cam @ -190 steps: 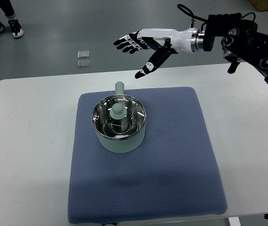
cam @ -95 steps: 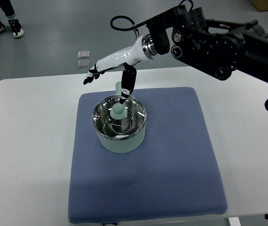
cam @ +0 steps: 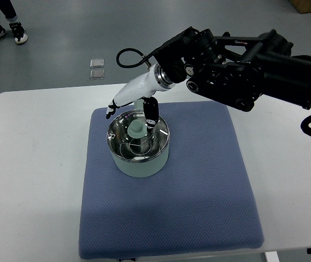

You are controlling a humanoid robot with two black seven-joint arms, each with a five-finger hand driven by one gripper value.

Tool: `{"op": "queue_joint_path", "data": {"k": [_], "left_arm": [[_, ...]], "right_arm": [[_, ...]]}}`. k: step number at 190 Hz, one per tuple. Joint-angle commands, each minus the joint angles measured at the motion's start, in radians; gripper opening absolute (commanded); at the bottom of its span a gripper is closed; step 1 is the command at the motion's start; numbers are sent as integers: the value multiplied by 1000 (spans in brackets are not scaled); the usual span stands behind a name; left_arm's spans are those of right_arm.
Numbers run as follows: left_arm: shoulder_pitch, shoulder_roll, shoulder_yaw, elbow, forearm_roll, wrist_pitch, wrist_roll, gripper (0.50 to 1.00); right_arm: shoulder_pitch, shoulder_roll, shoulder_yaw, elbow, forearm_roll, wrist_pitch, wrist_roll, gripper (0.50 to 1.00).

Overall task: Open lid and place right of pot
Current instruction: 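Lower the right hand onto the lid and close fingers around the knob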

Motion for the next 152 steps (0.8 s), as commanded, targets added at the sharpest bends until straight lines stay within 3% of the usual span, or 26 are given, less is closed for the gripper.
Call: {"op": "queue_joint_path", "data": {"k": [1,43,77,152], "left_arm": [[0,0,0,0,0,0,0,1000],[1,0,0,0,0,0,0,1000],[3,0,0,0,0,0,0,1000],[4,0,0,0,0,0,0,1000]], "right_arm": [[0,-8,-6,0,1,-17,3,928],[-8,-23,-3,3,6,-44,27,901],[-29,-25,-5,3,4,-78,37,838],[-52,-51,-3,9,6,-112,55,801]]}}
